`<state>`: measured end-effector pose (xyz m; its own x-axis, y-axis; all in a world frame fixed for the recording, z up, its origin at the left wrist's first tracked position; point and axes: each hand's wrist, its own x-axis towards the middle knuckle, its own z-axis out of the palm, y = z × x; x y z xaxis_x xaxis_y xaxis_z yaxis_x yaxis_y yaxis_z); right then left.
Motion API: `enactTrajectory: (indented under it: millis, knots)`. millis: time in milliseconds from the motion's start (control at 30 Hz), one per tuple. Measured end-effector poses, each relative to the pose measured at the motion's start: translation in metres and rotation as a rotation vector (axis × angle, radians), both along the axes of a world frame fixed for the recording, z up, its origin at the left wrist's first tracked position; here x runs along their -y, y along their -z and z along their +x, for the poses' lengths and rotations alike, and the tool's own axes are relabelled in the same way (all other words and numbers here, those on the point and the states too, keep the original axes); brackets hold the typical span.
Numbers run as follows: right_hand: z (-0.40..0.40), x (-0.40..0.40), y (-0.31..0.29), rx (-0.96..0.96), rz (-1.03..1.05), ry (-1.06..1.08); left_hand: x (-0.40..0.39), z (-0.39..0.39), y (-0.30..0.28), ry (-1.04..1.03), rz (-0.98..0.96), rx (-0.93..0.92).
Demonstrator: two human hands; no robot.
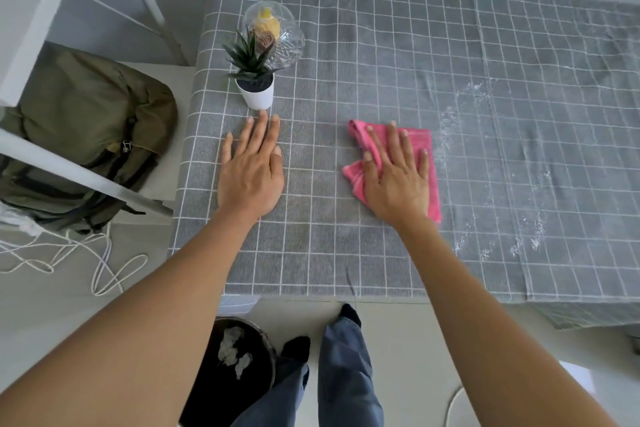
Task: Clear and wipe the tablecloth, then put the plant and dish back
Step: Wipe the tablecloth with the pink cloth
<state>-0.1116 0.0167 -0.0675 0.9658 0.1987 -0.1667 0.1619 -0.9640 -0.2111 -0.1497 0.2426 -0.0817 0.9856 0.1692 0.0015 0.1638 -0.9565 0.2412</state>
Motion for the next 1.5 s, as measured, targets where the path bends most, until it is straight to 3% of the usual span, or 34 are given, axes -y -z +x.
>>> enactTrajectory:
  millis: [267,433,600,800,933,1133,1500]
  knots:
    - [-0.036,-0.041,-0.004,-0.025,0.065,0.298,-0.006,-0.045,-0.005,-0.007,-0.051,-0.032]
    - [-0.079,-0.085,-0.005,-0.049,0.035,-0.084,-0.009,-0.082,0.0,-0.045,-0.01,-0.06]
    - [-0.075,-0.043,-0.003,0.001,0.024,-0.314,-0.009,-0.08,0.0,-0.045,-0.01,-0.054]
    - [-0.067,0.015,-0.003,-0.029,0.011,0.082,-0.01,-0.08,0.0,-0.049,-0.009,-0.053]
    - [-0.072,-0.001,-0.004,-0.053,0.018,0.297,-0.01,-0.08,0.0,-0.049,-0.015,-0.045]
    - [-0.079,-0.018,-0.009,-0.052,0.043,-0.017,0.002,-0.074,-0.004,-0.11,-0.028,-0.08]
    - [-0.071,0.055,-0.004,-0.007,0.073,-0.087,0.14,-0.033,-0.012,0.036,-0.081,-0.131]
